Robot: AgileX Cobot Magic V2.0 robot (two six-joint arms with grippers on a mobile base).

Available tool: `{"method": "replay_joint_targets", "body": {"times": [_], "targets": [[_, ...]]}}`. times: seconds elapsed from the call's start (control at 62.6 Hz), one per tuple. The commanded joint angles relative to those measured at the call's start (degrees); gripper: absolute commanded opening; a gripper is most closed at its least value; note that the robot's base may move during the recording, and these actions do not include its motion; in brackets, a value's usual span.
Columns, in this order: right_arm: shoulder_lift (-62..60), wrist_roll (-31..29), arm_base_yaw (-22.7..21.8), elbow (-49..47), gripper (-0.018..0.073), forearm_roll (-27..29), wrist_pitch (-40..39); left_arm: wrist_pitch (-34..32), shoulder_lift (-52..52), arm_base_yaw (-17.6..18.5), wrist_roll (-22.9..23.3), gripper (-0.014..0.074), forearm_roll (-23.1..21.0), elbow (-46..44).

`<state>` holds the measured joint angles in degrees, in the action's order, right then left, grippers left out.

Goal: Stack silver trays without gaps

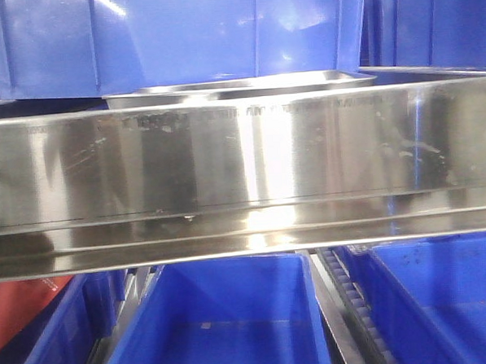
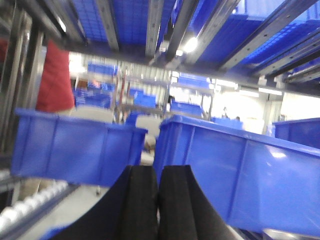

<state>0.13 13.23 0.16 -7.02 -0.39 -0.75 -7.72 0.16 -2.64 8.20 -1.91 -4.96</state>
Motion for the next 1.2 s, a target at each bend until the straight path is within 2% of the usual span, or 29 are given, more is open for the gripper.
{"method": "replay_joint_targets", "body": {"times": [0.0,0.112,0.176,0.224,0.272,0.383,0.591,0.751,0.847,0.895,0.975,1.055,1.119,1.166,1.182], "targets": [[-0.13,0.14,0.06,-5.5,-0.008,0.04,8.26,8.75,-0.16,0.37,-0.11,0.0004,-0.93,-4.28],[-0.13,0.15,0.06,-11.41,-0.008,-0.42,22.27,22.34,-0.16,0.37,-0.11,0.0004,-0.93,-10.55],[-0.13,-1.32,0.13,-14.64,-0.008,1.24,29.59,28.35,0.03,0.37,-0.11,0.0004,-1.65,-14.27],[0.32,-5.76,0.57,-16.91,-0.008,2.6,32.94,29.48,0.14,0.37,-0.11,0.0004,-3.29,-16.75],[0.83,-9.59,0.94,-19.14,-0.008,3.93,34.92,27.75,0.14,0.37,-0.11,0.0004,-5.1,-19.32],[0.97,-10.36,1.65,-22.62,-0.008,6.62,35.84,23.03,0.14,0.37,-0.11,0.0004,-7.37,-21.85],[0.97,-10.36,1.65,-22.98,-0.008,15.34,33.5,24.71,0.14,0.37,-0.11,0.0004,-8.43,-22.15],[0.97,-10.36,1.68,-23.06,-0.008,16.66,29.67,32.08,0.51,0.37,-0.23,0.0004,-7.82,-22.3],[1.74,-10.36,1.68,-23.19,-0.008,16.78,30.89,36.33,1.56,0.37,-0.23,0.0004,-7.82,-23.15],[2.78,-10.36,1.68,-23.46,-0.008,16.78,32.97,37.62,3.01,0.37,-0.08,0.0004,-9.39,-23.82],[6.66,-11.44,1.68,-24.3,-0.008,16.19,37.02,38.7,6.2,0.37,-0.08,0.0004,-15.94,-24.76],[11.45,-12.4,1.68,-26.1,-0.008,16.18,39.09,39.51,9.96,0.37,-2.5,0.0004,-21.92,-25.41],[15.8,-13.23,1.68,-28.46,-0.008,16.18,40.5,41.96,13.27,0.37,-9.45,0.0004,-25.27,-26.6],[19.69,-14.94,1.68,-30.8,-0.008,16.18,41.27,46.07,15.58,0.37,-17.06,0.0004,-25.99,-28.34],[21.18,-15.65,1.68,-31.76,-0.008,16.44,41.63,46.63,16.05,0.52,-18.15,0.0004,-25.99,-28.81]]}}
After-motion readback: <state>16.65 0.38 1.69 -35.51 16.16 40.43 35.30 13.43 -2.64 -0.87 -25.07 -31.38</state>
